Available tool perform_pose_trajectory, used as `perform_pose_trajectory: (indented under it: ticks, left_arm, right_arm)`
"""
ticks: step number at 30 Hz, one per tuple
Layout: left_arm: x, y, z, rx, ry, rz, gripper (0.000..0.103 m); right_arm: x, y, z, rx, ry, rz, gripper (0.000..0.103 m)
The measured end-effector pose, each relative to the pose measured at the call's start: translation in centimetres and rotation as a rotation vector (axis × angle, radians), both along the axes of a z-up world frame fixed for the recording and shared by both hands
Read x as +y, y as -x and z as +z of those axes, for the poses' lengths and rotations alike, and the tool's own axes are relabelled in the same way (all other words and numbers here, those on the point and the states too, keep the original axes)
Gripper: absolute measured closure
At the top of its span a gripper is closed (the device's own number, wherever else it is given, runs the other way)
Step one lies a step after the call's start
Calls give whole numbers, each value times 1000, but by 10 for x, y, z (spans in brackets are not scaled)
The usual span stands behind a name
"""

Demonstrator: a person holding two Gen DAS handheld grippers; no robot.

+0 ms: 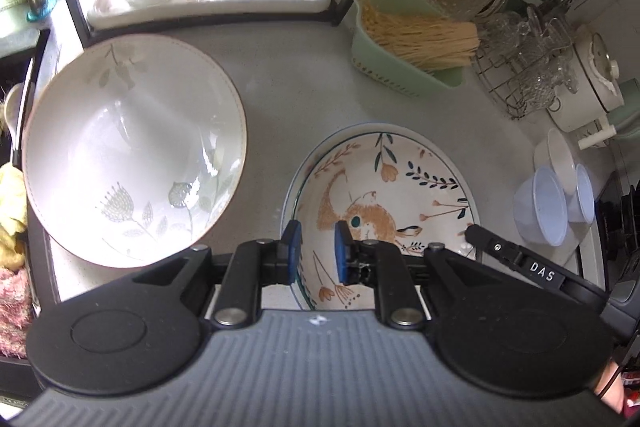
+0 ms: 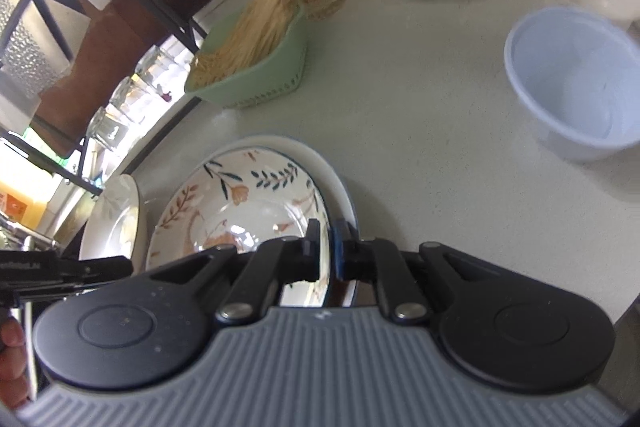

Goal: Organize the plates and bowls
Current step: 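Open both grippers and lift away from the stacked plates, then move both grippers to the rim of the white leaf-pattern deep plate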

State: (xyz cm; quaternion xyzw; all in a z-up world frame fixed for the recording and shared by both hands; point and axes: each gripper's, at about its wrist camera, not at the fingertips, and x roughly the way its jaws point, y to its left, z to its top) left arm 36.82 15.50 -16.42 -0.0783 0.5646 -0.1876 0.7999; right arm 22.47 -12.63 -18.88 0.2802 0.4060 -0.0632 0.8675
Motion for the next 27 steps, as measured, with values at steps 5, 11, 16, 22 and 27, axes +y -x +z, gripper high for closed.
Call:
perform_pose_trajectory:
  ticks: [5, 11, 16, 22, 27]
  left_arm:
    - [1, 13, 32, -106, 2, -27, 84]
    - [2, 30, 74, -241, 11, -57, 84]
    - [2, 47, 100, -326, 2, -71, 82]
    - [11, 67, 120, -386, 27, -65, 82]
    - [14, 79, 122, -420, -13, -65, 80]
  right_arm:
    - [4, 6, 26, -56, 54, 3, 93]
    - [12, 21, 68, -148, 110, 22, 93]
    - [23, 35, 98, -206, 145, 37, 92]
    - [41, 51, 126, -248, 190, 56, 91]
    - [59, 62, 141, -277, 256, 87, 91]
